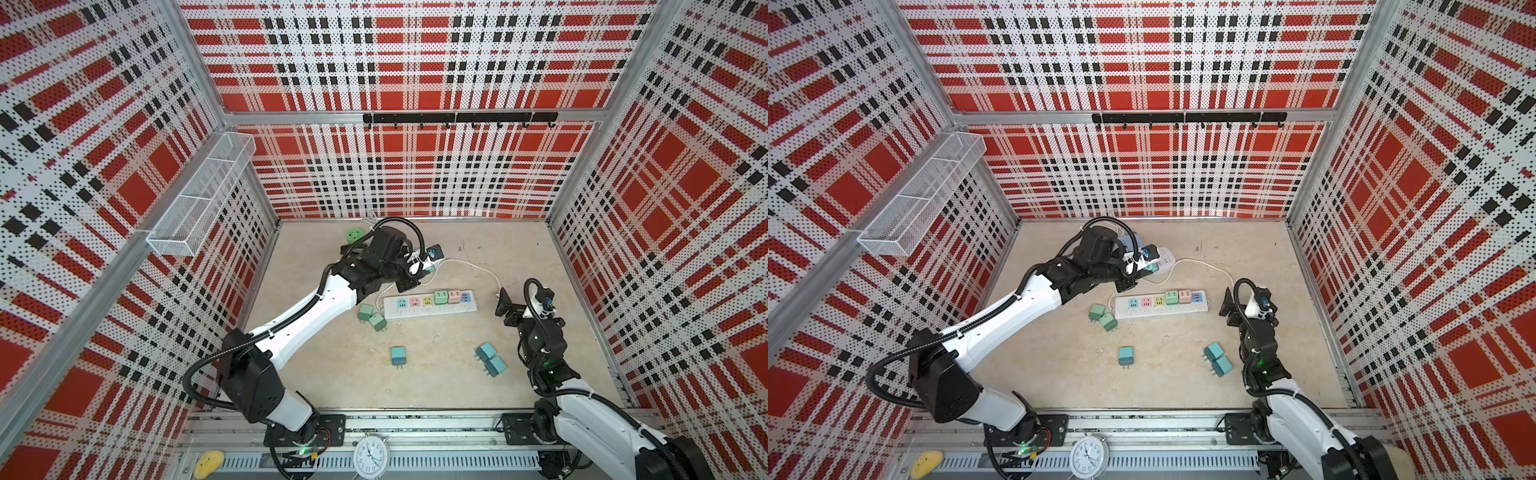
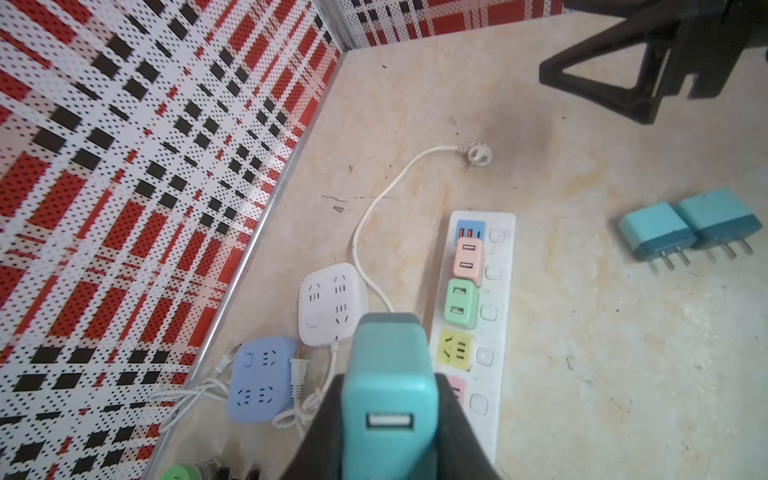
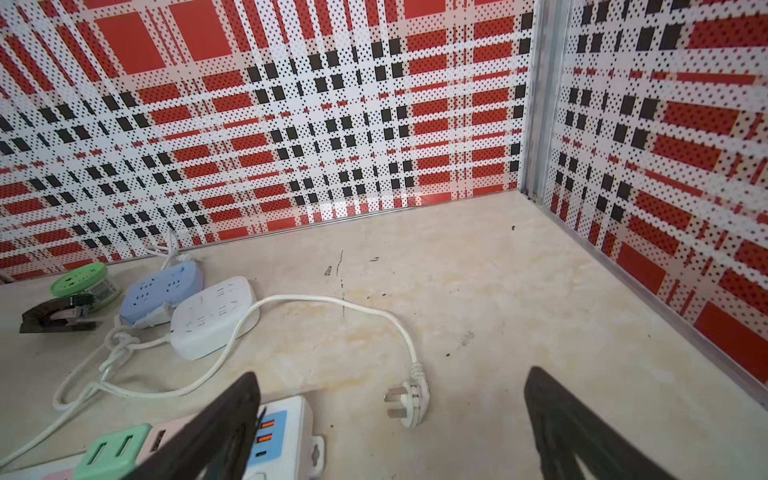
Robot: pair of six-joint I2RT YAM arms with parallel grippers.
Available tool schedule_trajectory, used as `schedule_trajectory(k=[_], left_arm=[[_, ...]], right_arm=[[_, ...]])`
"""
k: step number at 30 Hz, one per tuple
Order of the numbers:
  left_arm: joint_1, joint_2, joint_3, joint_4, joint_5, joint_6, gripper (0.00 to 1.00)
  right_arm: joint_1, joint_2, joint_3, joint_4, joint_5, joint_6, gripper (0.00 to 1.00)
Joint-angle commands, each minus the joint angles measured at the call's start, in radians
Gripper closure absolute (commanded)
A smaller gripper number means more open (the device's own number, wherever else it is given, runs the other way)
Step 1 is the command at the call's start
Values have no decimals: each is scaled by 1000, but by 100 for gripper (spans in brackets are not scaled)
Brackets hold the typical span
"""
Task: Insert the plug
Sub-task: 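Carry the teal charger toward the power strip while the right gripper withdraws, then lower the teal charger with the left gripper into the socket beside the mint-green charger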
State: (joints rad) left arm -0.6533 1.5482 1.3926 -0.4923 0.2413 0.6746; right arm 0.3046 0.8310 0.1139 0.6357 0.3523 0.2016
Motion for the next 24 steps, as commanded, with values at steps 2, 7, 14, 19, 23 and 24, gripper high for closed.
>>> schedule_trajectory(k=[2, 7, 14, 19, 23, 24], left_arm=[[35, 81, 26, -107, 129, 71, 100], [21, 205, 68, -137, 155, 96, 100], [-5, 346, 177, -204, 154, 115, 100], [-3, 383, 183, -205, 142, 119, 100], [-6, 408, 177, -205, 102, 133, 100], [-8, 415, 178, -209, 94, 137, 100]], right_arm=[[-12, 43, -5, 58, -50, 65, 0], [-14, 62, 5, 53, -47, 69, 0], [-16, 63, -2, 67, -39, 76, 0], [-18, 85, 3, 82, -58, 69, 0], [-19, 82, 3, 84, -57, 70, 0], [-19, 82, 1, 84, -56, 69, 0]])
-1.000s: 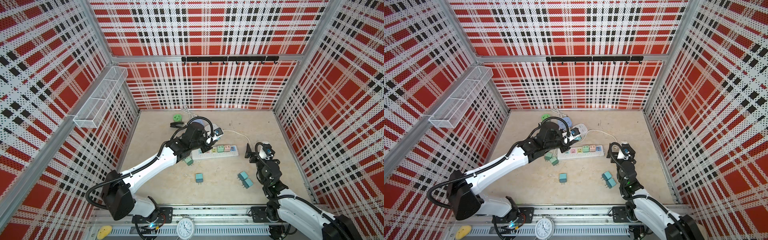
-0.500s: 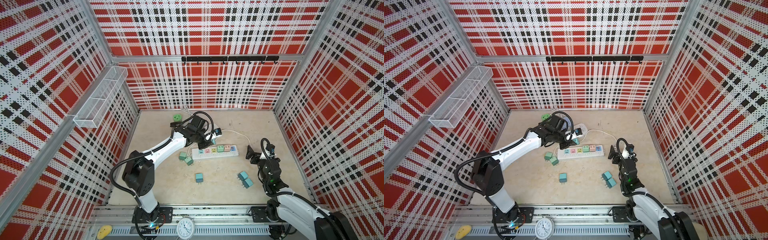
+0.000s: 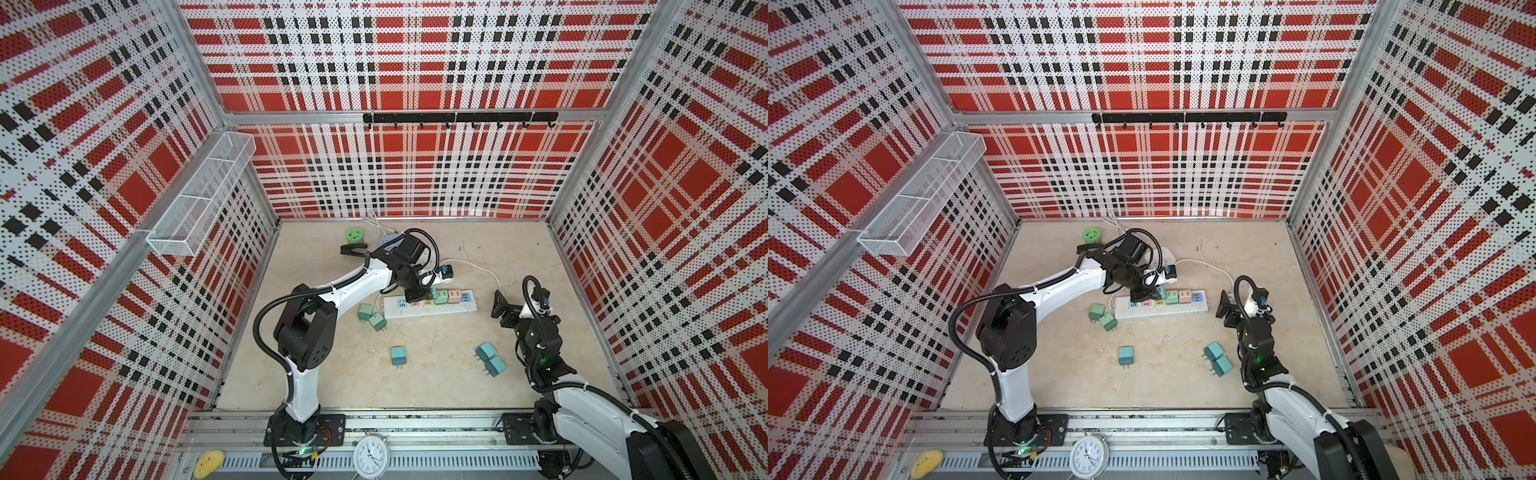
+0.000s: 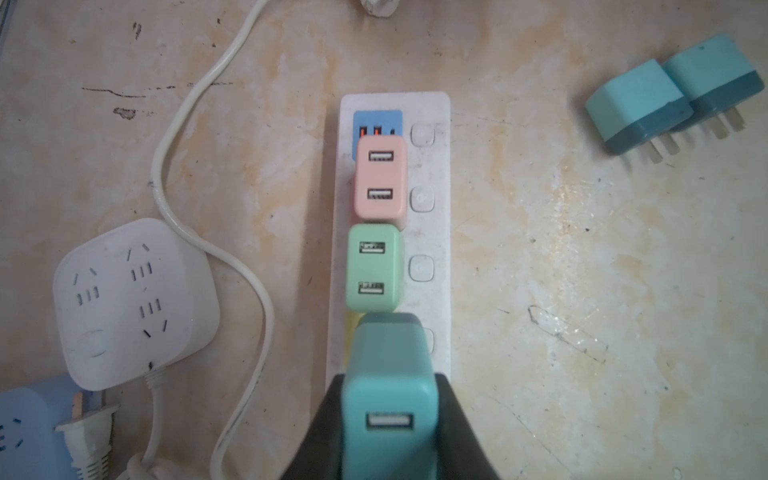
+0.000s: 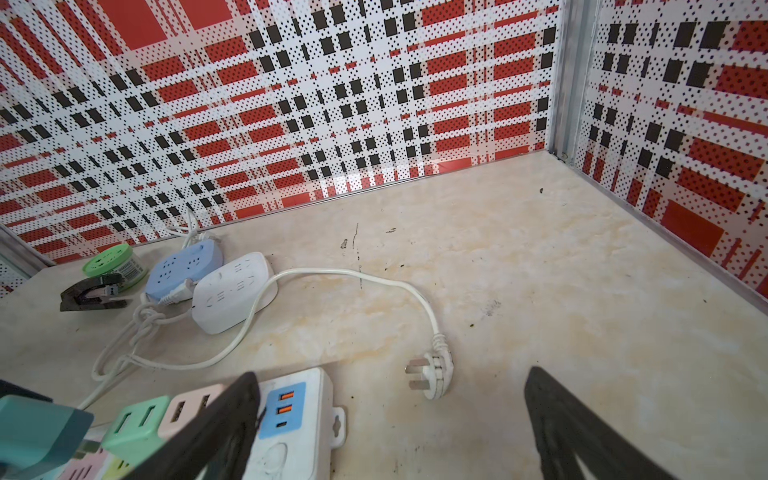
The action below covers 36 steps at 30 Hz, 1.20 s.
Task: Insert the plug
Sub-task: 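Lower the teal charger with the left gripper into the socket beside the mint-green charger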
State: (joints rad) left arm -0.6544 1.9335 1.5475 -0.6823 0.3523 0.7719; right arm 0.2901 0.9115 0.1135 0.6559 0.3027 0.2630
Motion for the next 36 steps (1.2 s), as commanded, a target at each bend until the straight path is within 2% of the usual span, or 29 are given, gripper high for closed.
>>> schedule_trajectory(k=[1, 11, 26, 36], left_arm=[[-7, 34, 23, -20, -16, 39, 100], [-11, 70, 37, -34, -7, 36, 100], [-25, 111, 83, -78, -119, 32, 100], [-44, 153, 116, -124, -124, 31, 100]], right_arm=[[-4, 2, 1, 63, -6, 8, 0], [-4, 8, 2, 64, -14, 9, 0], [-3, 6, 0, 70, -27, 6, 0], [-4, 7, 2, 70, -27, 8, 0]])
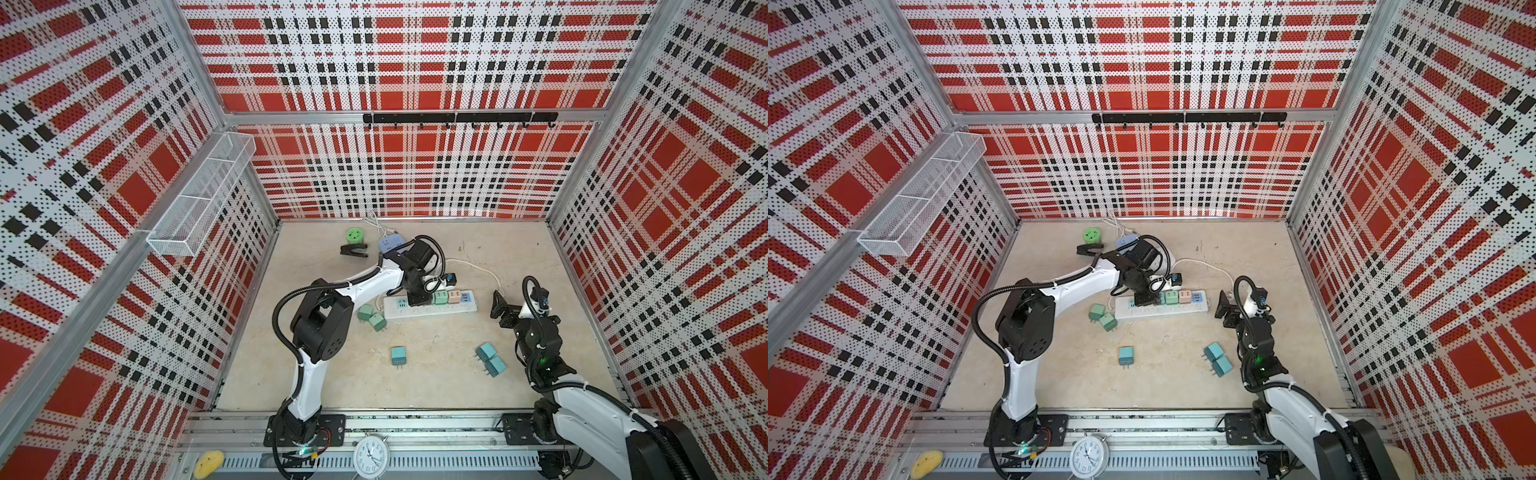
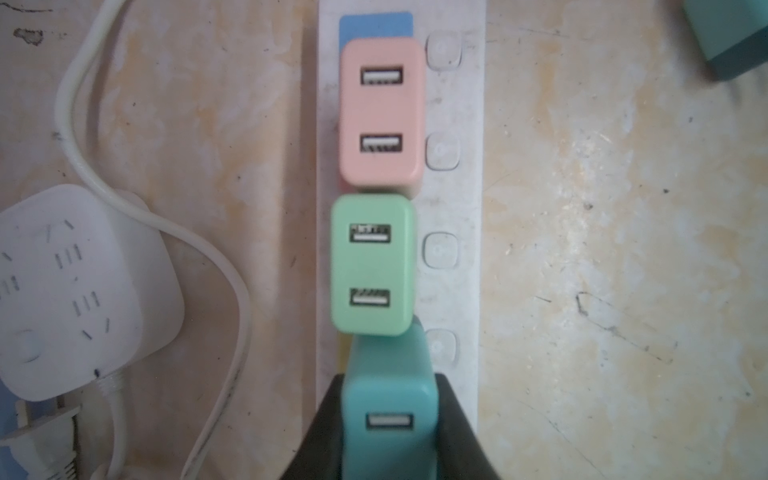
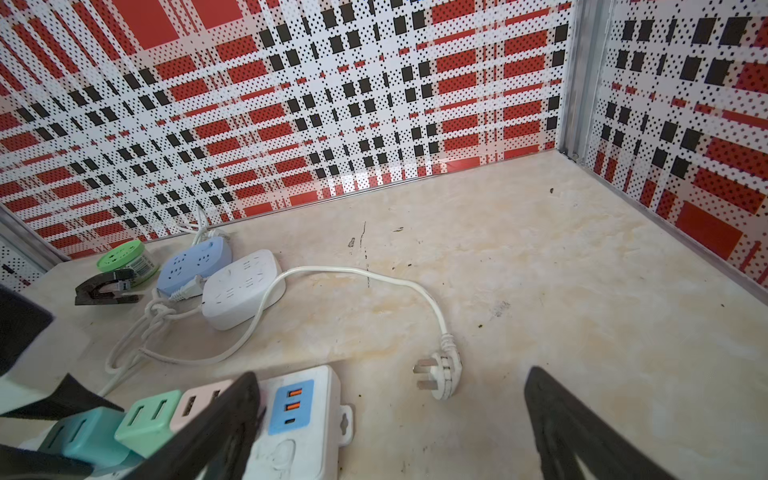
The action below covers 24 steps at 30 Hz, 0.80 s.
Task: Insert the plug
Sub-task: 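Lower the teal charger with the left gripper into the socket beside the mint-green charger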
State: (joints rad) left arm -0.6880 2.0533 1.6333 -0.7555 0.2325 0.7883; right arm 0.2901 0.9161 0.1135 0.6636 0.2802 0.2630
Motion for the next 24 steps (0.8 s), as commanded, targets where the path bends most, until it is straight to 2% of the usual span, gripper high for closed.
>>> schedule_trajectory(k=[1, 11, 24], left_arm=[[-11, 42, 38, -57, -3, 10, 100], [-4, 107, 91, -111, 7, -24, 100], [-4, 118, 95, -122, 18, -17, 100]], right_arm=[[-3, 3, 2, 62, -5, 8, 0], [-4, 4, 1, 63, -3, 8, 0], [-3, 13, 7, 58, 2, 10, 0]])
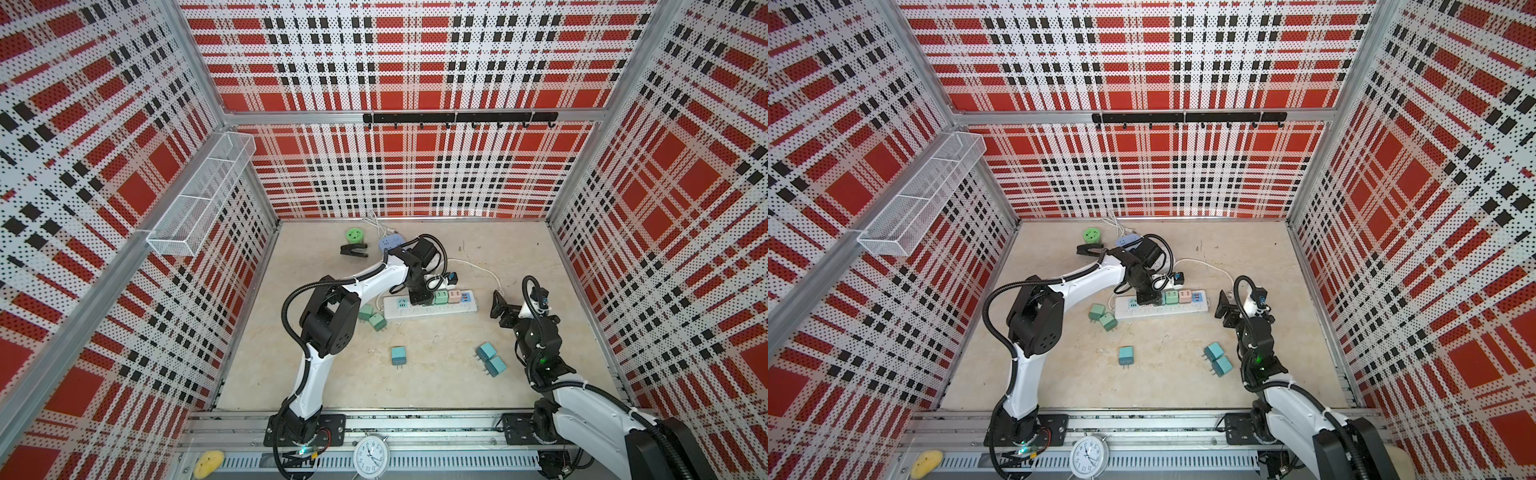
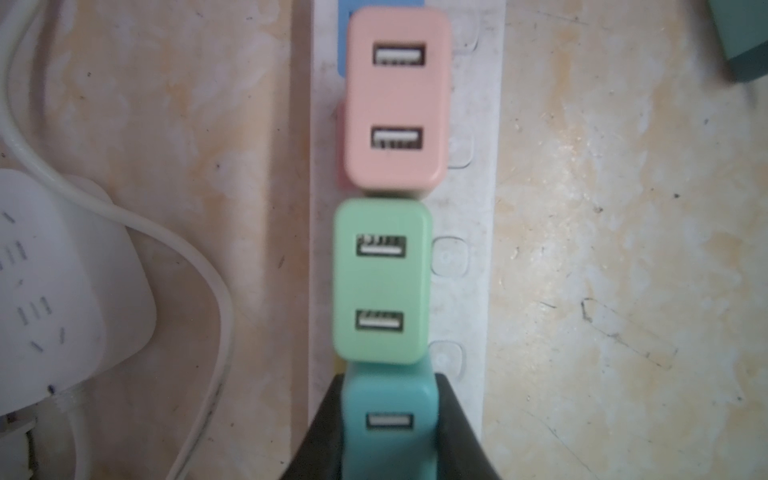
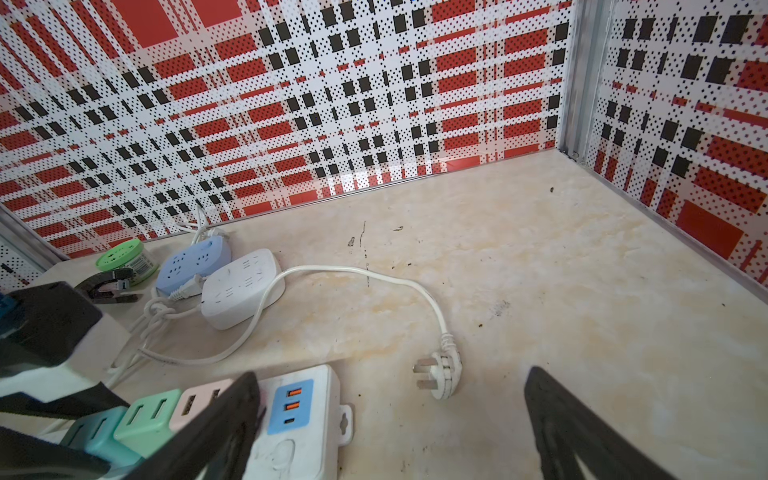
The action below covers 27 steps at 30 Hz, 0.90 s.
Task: Insert the plug
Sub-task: 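Lower the teal charger with the left gripper into the socket beside the mint-green charger, then open the left gripper and lift it off the plugged teal charger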
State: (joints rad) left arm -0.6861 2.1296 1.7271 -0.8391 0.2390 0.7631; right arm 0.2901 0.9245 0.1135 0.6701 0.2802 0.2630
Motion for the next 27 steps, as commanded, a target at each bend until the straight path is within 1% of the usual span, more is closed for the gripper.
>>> schedule_trajectory(k=[1, 3, 5, 6, 11, 15, 17, 20, 23, 27], left_arm=[[-7, 34, -4, -38, 10, 12, 93], [-7, 10, -8, -36, 2, 11, 64], [-7, -17, -10, -35, 6, 6, 49], [-7, -36, -13, -34, 10, 11, 0], [-9, -155, -53, 2, -6, 16, 1], [-9, -279, -112, 65, -22, -5, 1], [0, -353, -162, 127, -9, -27, 1], [14, -494, -281, 304, -13, -84, 1], [22, -627, -408, 520, -81, -156, 1], [32, -767, -548, 729, -180, -243, 1]], right_arm=[[-4, 7, 7, 51, 5, 11, 0], [-5, 8, 10, 48, 19, 14, 0], [-5, 1, 9, 37, 50, 30, 0], [-4, -9, 9, 20, 69, 41, 0], [-4, -41, 3, -13, 145, 79, 0], [-3, -35, 17, -38, 143, 78, 0], [-4, -28, 27, -51, 127, 71, 0], [-5, -19, 34, -53, 95, 59, 0], [-4, -16, 37, -52, 49, 46, 0], [-5, 6, 42, -34, 29, 39, 0]])
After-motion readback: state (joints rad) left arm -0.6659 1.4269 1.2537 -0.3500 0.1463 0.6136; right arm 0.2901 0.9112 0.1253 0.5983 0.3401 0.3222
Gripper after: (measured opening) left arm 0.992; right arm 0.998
